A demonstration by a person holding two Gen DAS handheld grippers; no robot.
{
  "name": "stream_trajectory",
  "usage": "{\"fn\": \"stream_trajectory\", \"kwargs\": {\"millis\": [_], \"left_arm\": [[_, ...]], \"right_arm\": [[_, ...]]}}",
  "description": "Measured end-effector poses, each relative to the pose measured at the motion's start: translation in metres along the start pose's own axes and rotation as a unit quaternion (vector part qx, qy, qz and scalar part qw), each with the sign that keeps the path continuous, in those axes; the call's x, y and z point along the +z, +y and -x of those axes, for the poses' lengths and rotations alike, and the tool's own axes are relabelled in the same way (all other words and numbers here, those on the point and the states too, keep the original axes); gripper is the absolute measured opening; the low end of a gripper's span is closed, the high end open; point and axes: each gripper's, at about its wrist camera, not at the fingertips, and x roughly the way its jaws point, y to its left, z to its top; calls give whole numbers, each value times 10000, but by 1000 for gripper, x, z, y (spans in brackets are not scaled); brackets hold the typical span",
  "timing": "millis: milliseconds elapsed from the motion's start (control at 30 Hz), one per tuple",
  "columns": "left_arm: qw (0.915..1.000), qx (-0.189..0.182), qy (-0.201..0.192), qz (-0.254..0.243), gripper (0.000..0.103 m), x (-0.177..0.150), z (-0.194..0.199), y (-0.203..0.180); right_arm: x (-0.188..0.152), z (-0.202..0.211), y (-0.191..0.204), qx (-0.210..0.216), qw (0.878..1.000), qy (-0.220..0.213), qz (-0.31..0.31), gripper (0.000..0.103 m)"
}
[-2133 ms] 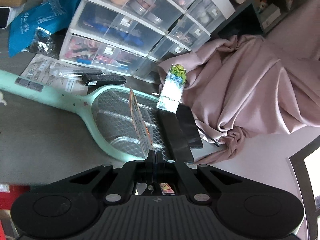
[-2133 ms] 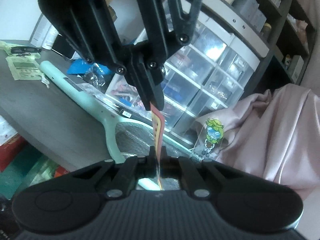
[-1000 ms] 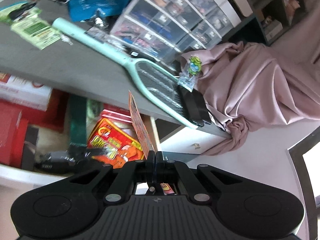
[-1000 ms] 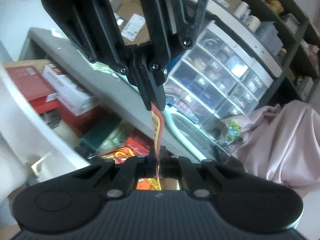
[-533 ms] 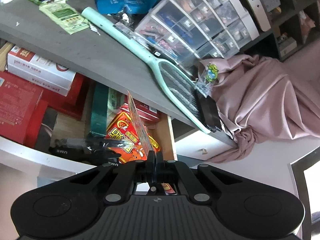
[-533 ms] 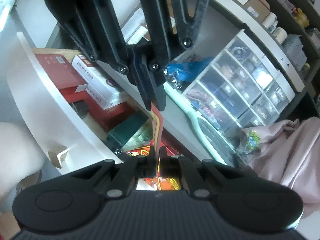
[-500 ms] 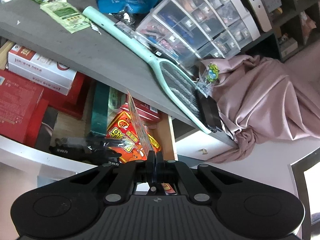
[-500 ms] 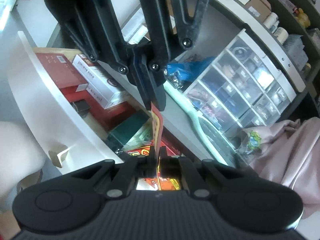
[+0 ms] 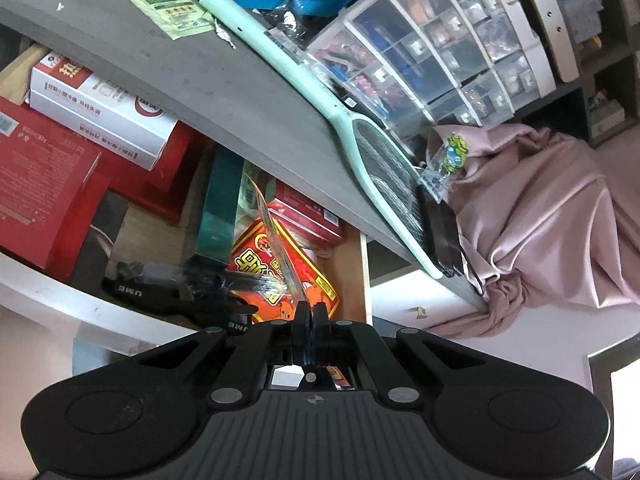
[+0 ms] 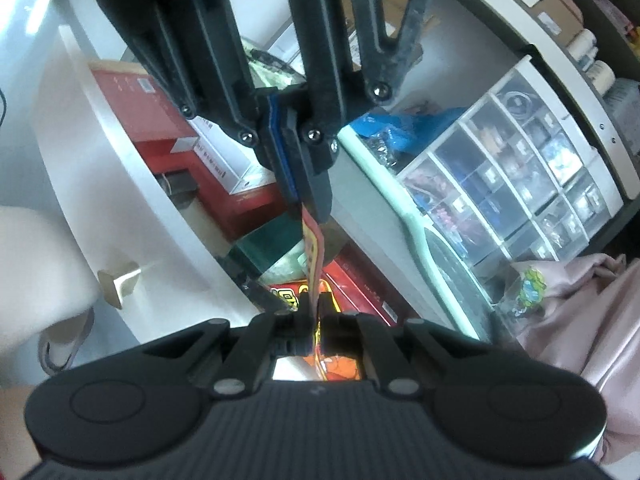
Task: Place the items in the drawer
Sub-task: 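Carry the red packet down over the open drawer with the left gripper, then open the left gripper to drop the red packet into the drawer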
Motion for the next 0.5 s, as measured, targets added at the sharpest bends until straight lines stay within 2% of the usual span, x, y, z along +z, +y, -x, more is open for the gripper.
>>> {"fn": "stream_trajectory", "kwargs": {"millis": [367,500], "left_arm": [[9999,108,28,-74,6,21,-33,-10],[9997,154,93,-136,8,29,-45,-16]], "right_arm": [[0,-29,-15,-44,9982,166,577,3],[-1,-41,-20,-55,9979,237,602,3]]}}
